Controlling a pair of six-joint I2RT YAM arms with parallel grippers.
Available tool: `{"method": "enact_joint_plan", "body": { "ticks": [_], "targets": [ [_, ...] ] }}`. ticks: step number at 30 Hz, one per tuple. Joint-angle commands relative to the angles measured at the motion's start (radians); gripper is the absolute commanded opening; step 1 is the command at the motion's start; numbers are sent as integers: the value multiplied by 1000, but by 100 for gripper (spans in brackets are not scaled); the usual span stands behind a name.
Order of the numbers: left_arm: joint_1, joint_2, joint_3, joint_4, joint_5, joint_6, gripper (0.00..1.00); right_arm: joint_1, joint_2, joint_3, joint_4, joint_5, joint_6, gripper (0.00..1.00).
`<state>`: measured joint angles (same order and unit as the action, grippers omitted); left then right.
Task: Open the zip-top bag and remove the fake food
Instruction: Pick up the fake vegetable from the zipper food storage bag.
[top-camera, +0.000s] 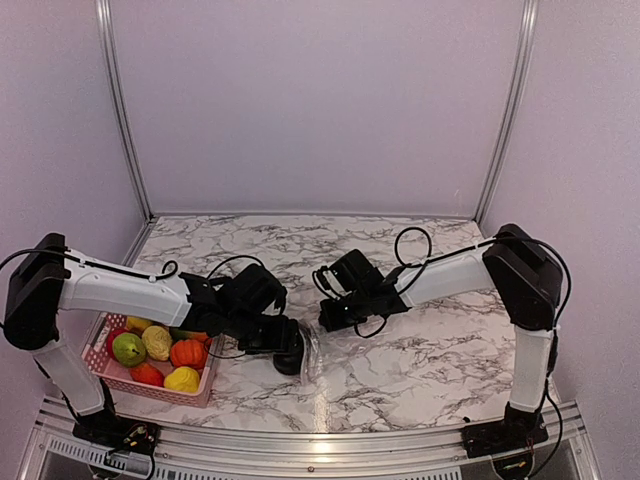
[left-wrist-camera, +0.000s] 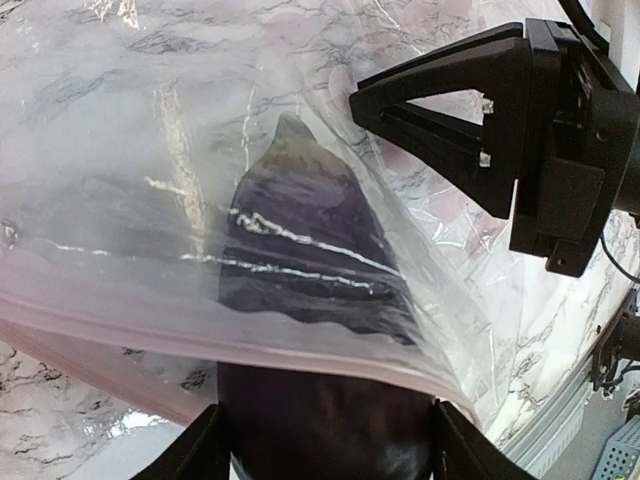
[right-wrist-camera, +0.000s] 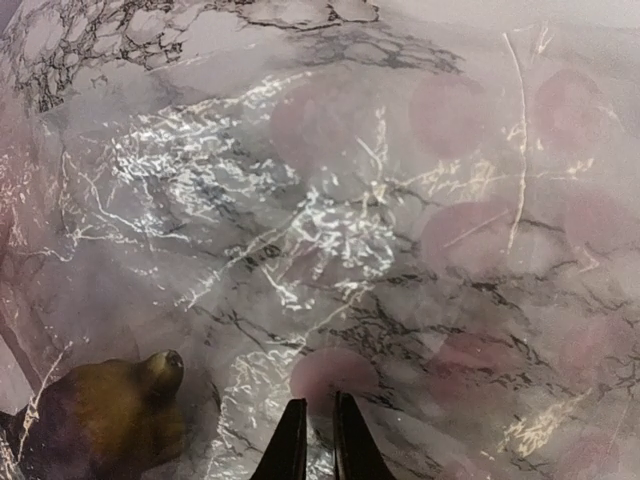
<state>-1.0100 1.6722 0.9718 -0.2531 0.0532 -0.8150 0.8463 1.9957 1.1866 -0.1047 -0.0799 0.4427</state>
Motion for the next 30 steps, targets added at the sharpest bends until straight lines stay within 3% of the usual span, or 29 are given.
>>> {"method": "enact_joint_plan", "body": {
  "ticks": [1,17,30],
  "targets": [
    [-4,-22,17,-169,-41,33,44,-11,26,-13,11,-1,8,10],
    [-3,-172,38,-362,-81,37,43,-37,24,-34,21,15,2,10],
    [-3,-389,41,-548,-184,-67,43,-41,26,-35,30,4,-5,10]
  ]
}}
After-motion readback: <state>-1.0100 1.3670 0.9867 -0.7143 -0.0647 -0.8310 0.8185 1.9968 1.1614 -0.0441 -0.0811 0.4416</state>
